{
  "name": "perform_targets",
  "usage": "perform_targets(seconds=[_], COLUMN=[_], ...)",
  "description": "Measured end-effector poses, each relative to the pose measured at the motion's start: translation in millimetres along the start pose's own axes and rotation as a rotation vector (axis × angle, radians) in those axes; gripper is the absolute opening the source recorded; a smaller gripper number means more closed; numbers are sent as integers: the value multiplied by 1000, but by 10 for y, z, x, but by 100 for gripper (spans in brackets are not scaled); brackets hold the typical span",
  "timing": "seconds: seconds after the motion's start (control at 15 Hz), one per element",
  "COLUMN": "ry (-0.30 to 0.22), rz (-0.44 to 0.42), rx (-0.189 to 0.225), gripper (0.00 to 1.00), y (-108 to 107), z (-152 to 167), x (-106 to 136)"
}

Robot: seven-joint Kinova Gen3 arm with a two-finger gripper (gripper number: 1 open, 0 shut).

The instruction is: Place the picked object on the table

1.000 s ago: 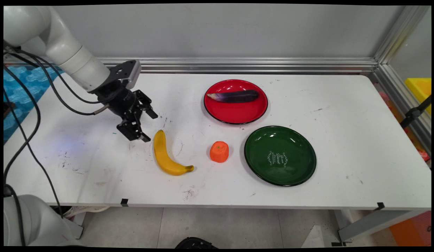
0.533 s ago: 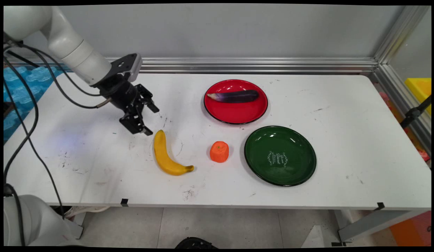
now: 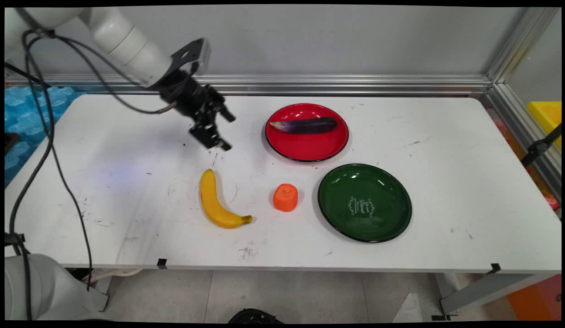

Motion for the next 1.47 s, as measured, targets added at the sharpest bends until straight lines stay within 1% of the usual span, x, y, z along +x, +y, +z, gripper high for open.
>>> perform_targets(seconds=[0.33,0.67,0.93,1.33,1.47], ry=[86,127,135,122,119], rz=[-40,-58,-60,-58,-60], rx=[42,65,71,56,52], gripper=[100,100,100,100,100], y=[-272,-524,-751,-1010,-1059], z=[228,540,882,1350,1446], x=[446,680,798,859,862])
